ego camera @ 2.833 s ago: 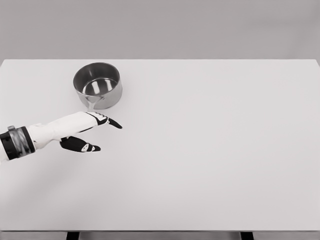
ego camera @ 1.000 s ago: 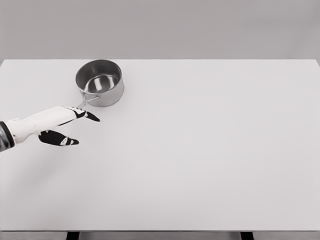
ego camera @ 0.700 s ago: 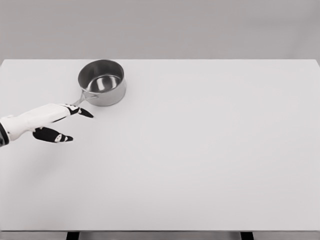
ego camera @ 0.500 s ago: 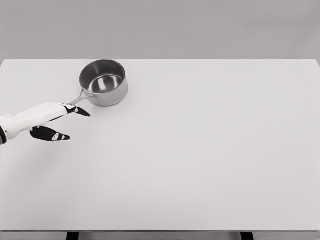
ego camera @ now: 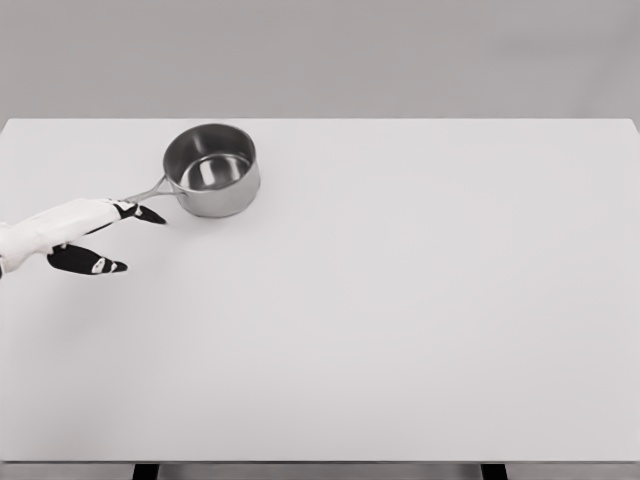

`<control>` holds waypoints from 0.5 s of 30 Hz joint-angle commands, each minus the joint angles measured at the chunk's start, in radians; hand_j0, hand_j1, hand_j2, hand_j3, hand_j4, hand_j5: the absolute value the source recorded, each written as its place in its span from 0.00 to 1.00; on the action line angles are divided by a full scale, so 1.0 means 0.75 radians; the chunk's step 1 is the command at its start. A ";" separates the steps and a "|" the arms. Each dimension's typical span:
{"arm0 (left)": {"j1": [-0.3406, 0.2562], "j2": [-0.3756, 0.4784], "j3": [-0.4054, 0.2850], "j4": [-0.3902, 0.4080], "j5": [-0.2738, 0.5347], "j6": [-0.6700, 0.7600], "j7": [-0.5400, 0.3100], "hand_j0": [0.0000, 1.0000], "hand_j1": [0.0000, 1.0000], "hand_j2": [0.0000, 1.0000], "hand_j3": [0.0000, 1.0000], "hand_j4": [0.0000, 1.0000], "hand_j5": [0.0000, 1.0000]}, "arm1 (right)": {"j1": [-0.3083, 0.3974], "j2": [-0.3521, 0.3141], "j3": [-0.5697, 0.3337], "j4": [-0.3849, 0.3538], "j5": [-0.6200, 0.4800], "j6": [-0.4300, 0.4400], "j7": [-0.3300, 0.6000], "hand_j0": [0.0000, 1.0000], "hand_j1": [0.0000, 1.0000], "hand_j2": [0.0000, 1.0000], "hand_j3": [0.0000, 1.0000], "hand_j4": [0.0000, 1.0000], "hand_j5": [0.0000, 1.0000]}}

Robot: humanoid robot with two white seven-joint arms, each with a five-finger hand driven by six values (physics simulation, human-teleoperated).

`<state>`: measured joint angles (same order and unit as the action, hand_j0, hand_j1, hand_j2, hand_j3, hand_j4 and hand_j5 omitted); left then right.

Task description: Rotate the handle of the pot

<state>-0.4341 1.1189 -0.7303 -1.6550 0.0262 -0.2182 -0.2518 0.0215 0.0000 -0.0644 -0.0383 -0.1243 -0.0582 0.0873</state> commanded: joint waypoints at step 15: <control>-0.002 0.001 0.019 0.071 0.002 0.000 0.000 0.80 0.80 0.80 0.80 0.80 0.80 | 0.000 0.000 0.000 0.000 0.000 0.000 0.000 1.00 1.00 1.00 1.00 1.00 1.00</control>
<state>-0.4357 1.1186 -0.7180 -1.6037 0.0246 -0.2182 -0.2519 0.0215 0.0000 -0.0644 -0.0383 -0.1245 -0.0582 0.0873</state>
